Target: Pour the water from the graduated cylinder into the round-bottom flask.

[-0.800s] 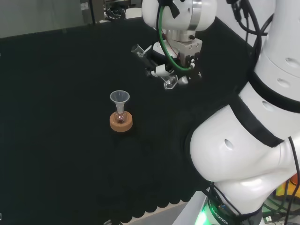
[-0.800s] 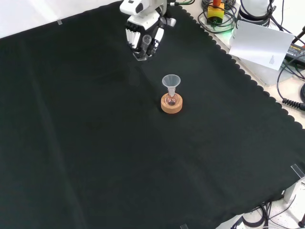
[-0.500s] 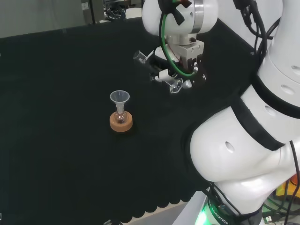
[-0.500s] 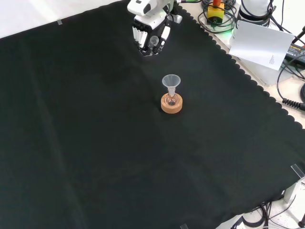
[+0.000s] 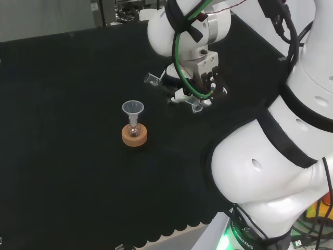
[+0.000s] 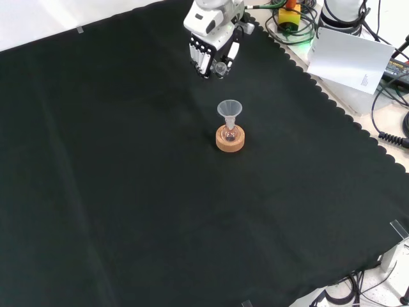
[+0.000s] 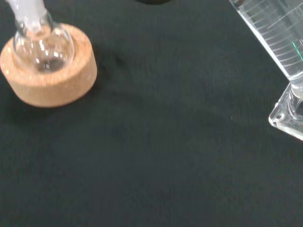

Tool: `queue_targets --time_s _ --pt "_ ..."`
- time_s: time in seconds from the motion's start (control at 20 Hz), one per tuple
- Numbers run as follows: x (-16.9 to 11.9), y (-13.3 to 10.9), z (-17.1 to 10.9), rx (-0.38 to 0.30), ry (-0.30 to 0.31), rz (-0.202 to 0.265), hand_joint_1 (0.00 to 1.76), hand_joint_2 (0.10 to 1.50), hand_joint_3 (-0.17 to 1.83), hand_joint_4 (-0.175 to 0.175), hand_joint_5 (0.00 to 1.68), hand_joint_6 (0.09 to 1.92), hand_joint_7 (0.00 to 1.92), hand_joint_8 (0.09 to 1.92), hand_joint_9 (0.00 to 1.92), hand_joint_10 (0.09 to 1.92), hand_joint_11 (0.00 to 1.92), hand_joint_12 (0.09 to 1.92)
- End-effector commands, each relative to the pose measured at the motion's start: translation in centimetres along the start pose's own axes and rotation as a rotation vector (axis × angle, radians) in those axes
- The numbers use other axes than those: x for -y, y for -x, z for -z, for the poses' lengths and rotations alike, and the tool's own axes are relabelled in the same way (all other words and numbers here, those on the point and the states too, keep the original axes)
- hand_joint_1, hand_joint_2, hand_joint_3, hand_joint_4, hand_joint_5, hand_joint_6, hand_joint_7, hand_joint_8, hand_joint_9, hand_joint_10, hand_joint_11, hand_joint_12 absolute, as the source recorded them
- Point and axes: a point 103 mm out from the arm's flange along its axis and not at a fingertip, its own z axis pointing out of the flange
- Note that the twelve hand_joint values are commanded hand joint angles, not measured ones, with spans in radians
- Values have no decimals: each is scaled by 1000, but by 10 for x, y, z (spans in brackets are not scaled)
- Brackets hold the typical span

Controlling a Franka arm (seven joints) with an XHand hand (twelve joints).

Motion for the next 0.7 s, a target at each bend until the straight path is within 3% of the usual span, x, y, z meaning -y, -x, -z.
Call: queue_targets --time_s 0.05,0.7 --pt "1 -10 -8 77 -98 7 1099 1151 -3 -73 923 1098 1192 447 1428 87 1341 709" --pt "-3 -16 -6 211 -197 -10 1097 1151 -2 -70 923 1098 1193 441 1426 87 1339 707"
